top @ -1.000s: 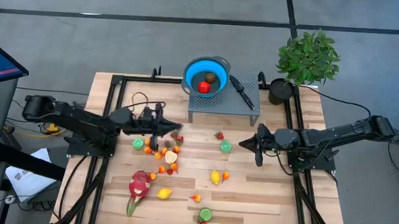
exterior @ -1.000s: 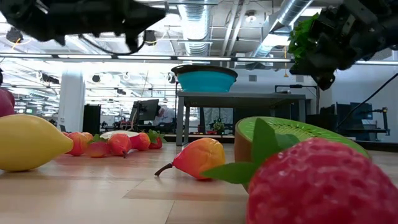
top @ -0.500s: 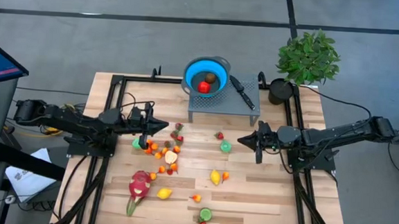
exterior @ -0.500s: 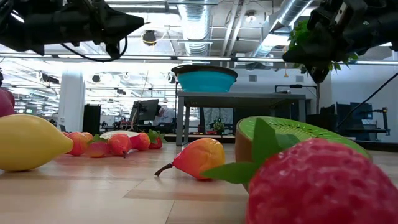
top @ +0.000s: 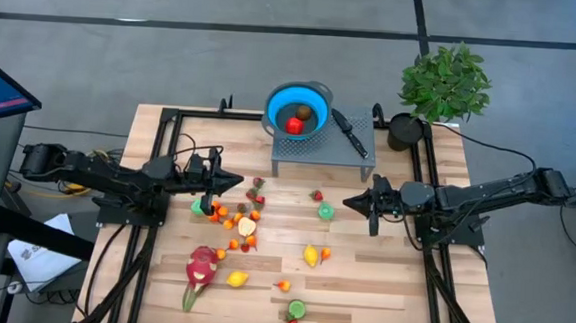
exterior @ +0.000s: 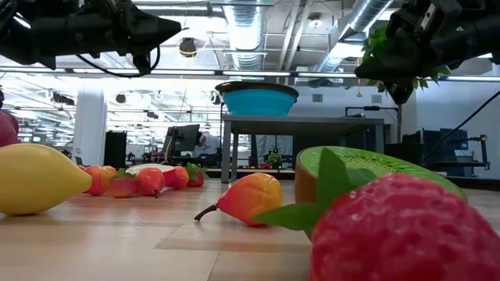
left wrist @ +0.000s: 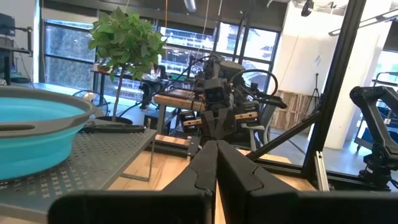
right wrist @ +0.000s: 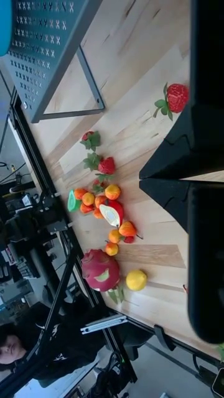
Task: Pick & Place Fruit
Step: Put the right green pear into the strainer bowl
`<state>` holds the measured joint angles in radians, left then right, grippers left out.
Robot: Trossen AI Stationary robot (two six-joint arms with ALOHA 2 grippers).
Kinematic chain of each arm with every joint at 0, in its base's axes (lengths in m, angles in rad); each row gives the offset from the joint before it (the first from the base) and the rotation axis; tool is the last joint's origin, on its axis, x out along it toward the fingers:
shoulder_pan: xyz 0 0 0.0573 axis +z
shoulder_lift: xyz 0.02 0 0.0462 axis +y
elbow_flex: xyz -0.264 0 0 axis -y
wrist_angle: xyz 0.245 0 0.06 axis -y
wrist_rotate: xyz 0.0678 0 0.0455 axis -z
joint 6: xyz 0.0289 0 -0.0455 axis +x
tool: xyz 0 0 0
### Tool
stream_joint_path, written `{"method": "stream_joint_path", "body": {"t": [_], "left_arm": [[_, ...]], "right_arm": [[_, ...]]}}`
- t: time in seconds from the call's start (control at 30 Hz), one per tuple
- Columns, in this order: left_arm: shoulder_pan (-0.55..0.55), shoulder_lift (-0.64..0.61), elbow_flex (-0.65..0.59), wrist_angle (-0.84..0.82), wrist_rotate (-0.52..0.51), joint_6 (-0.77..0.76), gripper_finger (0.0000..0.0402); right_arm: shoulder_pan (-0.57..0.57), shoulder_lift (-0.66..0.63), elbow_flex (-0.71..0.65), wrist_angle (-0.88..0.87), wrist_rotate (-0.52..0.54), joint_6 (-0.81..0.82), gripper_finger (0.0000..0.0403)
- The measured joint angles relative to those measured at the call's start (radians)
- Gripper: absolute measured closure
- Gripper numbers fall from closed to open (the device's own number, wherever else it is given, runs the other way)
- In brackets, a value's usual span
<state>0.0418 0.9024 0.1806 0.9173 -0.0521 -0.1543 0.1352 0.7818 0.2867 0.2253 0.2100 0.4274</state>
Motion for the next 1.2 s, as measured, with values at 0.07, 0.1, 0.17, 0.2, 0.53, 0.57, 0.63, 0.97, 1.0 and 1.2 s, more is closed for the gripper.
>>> {"method": "stream_joint_path", "body": {"t": [0.07,0.1,0.17,0.2,0.53,0.57,0.63,0.97,1.0,1.2], "left_arm": [[0.000,0.000,0.000,0.000,0.000,0.000,0.0401],[0.000,0.000,0.000,0.001,0.000,0.000,0.0401],[0.000,0.000,0.000,0.001,0.000,0.000,0.0401],[0.000,0.000,0.000,0.001,0.000,0.000,0.0401],[0.000,0.000,0.000,0.000,-0.002,0.000,0.0401],[0.000,0.000,0.000,0.000,-0.004,0.000,0.0401],[0.000,0.000,0.000,0.000,-0.004,0.000,0.0401],[0.000,0.001,0.001,0.000,-0.009,0.000,0.0401],[0.000,0.001,0.001,0.000,-0.009,0.000,0.0401],[0.000,0.001,0.001,-0.001,-0.009,0.000,0.0401]], "right_arm": [[-0.001,0.000,0.000,0.000,0.000,-0.003,0.0402],[-0.003,0.000,0.000,0.000,0.000,-0.011,0.0402],[-0.007,0.000,0.000,0.000,0.000,-0.016,0.0402],[-0.009,0.000,0.000,0.002,0.000,-0.015,0.0402],[-0.017,0.075,0.117,-0.050,0.000,0.015,0.0402],[-0.017,0.096,0.150,-0.105,0.000,0.016,0.0402],[-0.018,0.146,0.221,-0.237,0.000,0.017,0.0402],[-0.017,0.400,0.556,-0.697,-0.001,0.007,0.0403],[-0.017,0.420,0.583,-0.729,-0.002,0.007,0.0403],[-0.016,0.512,0.669,-0.860,-0.017,-0.088,0.0403]]}}
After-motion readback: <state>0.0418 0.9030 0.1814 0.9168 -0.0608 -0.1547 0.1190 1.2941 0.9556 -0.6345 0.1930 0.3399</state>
